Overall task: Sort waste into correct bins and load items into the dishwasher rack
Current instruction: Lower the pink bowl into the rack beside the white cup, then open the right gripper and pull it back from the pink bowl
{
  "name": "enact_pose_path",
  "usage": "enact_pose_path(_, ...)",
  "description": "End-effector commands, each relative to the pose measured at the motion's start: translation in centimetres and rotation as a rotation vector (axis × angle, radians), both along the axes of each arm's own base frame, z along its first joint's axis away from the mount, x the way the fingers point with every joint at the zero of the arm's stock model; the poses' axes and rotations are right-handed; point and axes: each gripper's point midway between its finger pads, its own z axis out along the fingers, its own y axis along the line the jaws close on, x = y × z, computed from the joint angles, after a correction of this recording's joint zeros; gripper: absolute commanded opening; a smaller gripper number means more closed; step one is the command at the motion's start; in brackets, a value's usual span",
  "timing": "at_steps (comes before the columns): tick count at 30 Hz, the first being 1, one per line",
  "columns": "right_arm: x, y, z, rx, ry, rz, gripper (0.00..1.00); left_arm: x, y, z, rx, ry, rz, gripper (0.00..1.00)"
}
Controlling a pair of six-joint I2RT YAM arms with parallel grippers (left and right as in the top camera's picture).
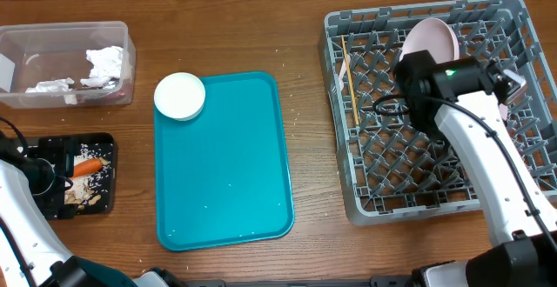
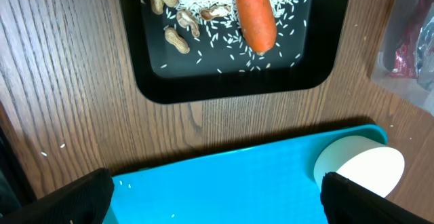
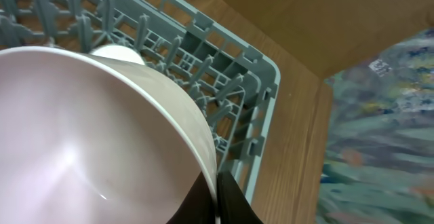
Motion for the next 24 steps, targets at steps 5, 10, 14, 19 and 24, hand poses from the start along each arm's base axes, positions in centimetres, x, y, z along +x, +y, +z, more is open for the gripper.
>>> enact_pose_path(5,-2.2,-1.5,-2.2,-0.129,0.046,-0.040,0.04,-0.3,0.1,-0.2,-0.002,0.013,0.022,1.00)
enact_pose_path(10,-3.0,-2.5,-2.7,-0.164,0.080,-0.059,0.04,-0.3,0.1,-0.2,-0.002,0.013,0.022,1.00)
enact_pose_path(14,-3.3,-3.1,-2.7,-0.164,0.064,-0.093,0.04,-0.3,0.1,-0.2,-0.002,0.013,0.022,1.00)
enact_pose_path(19,-3.2,-3.1,-2.6,-0.170,0.038,-0.102,0.04,-0.3,0.1,-0.2,-0.002,0.013,0.022,1.00)
enact_pose_path(24,-3.2,-3.1,-2.6,-0.169,0.042,-0.102,0.08,-0.3,0.1,-0.2,-0.002,0.013,0.022,1.00)
